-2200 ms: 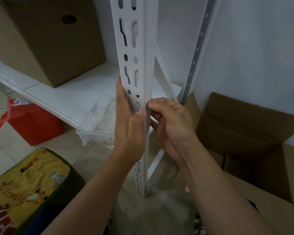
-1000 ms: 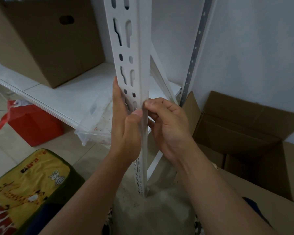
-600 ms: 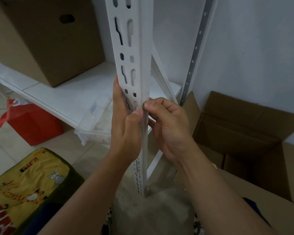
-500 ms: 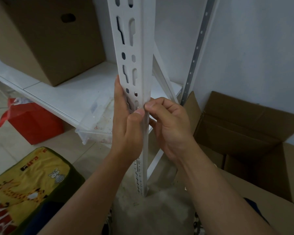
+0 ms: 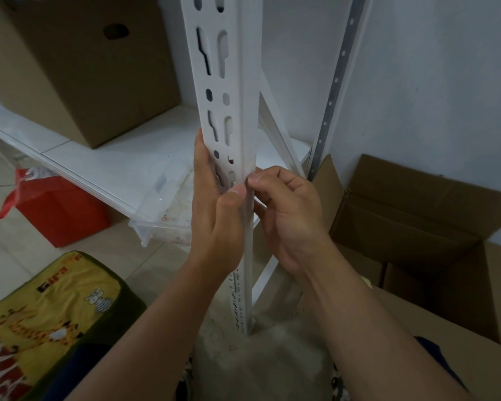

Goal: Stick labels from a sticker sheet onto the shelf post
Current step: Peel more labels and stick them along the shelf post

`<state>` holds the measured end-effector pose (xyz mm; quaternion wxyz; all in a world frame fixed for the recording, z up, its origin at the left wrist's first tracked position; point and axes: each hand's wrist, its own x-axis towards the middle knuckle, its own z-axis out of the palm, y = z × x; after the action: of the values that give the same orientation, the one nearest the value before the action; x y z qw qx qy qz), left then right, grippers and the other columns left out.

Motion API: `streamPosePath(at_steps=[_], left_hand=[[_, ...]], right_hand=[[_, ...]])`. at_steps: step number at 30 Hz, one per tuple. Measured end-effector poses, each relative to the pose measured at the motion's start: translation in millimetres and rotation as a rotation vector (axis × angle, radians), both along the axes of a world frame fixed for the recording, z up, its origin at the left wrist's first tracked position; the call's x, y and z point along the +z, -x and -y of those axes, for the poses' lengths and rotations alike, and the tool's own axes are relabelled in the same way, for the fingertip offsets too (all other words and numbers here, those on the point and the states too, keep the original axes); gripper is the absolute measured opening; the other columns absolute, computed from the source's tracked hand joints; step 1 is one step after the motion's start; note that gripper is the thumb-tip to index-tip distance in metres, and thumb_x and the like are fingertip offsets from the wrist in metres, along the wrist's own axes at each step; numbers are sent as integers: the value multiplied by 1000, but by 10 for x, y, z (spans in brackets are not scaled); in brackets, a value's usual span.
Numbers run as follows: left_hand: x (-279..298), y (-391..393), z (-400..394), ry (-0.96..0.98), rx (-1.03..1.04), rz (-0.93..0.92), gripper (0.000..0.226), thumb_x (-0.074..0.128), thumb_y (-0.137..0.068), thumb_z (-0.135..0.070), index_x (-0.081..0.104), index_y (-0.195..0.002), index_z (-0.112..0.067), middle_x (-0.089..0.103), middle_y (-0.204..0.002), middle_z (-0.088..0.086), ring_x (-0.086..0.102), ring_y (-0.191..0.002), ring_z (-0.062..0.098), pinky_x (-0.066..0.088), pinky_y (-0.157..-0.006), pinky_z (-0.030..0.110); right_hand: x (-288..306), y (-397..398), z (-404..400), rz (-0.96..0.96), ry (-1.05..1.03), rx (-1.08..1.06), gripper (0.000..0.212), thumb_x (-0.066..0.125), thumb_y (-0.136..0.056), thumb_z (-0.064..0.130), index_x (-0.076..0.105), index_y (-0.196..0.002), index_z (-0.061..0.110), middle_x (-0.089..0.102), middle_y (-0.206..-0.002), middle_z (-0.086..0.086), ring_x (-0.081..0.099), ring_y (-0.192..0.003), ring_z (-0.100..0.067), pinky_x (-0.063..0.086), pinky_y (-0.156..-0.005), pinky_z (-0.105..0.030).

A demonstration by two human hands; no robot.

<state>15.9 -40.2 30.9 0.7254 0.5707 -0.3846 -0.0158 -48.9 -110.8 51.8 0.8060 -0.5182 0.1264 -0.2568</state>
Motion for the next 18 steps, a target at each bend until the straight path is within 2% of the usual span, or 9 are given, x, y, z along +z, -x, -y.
streamPosePath(at_steps=[4,7,11,15,18], left_hand=[[-12,-11,-1,1,6,5,82,40,-80,-17,7,-154,-3,27,-156,19,34,-141,24,36,-114,41],[-10,2,4,12,4,0,86,38,-78,-27,6,-155,-3,25,-158,17,33,-142,24,35,-115,43],[-25,-12,14,18,8,-1,86,37,-78,-26,7,-154,-2,25,-157,18,33,-142,28,34,-114,47],[-33,-33,7,20,-13,6,86,38,-78,-25,7,-154,0,25,-157,21,30,-144,30,32,-115,50],[-24,-25,11,19,-19,-5,86,38,-78,-26,6,-154,-1,25,-157,20,31,-144,28,33,-115,47]], right_hand=[[34,-18,18,30,-159,43,20,57,-91,7,57,-72,5,63,-90,-20,62,-92,-33,57,-74,-31],[35,-59,16,4,-163,16,24,57,-90,3,50,-67,7,58,-91,-20,58,-90,-33,57,-69,-28],[7,-67,-5,7,-146,-1,30,53,-88,-4,45,-62,9,60,-85,-21,61,-82,-32,56,-59,-25],[17,-56,-4,100,-257,63,23,54,-91,2,49,-69,6,62,-75,-13,64,-75,-23,57,-64,-27],[40,-65,5,99,-250,62,26,54,-92,2,50,-66,6,64,-70,-10,65,-70,-20,57,-63,-27]])
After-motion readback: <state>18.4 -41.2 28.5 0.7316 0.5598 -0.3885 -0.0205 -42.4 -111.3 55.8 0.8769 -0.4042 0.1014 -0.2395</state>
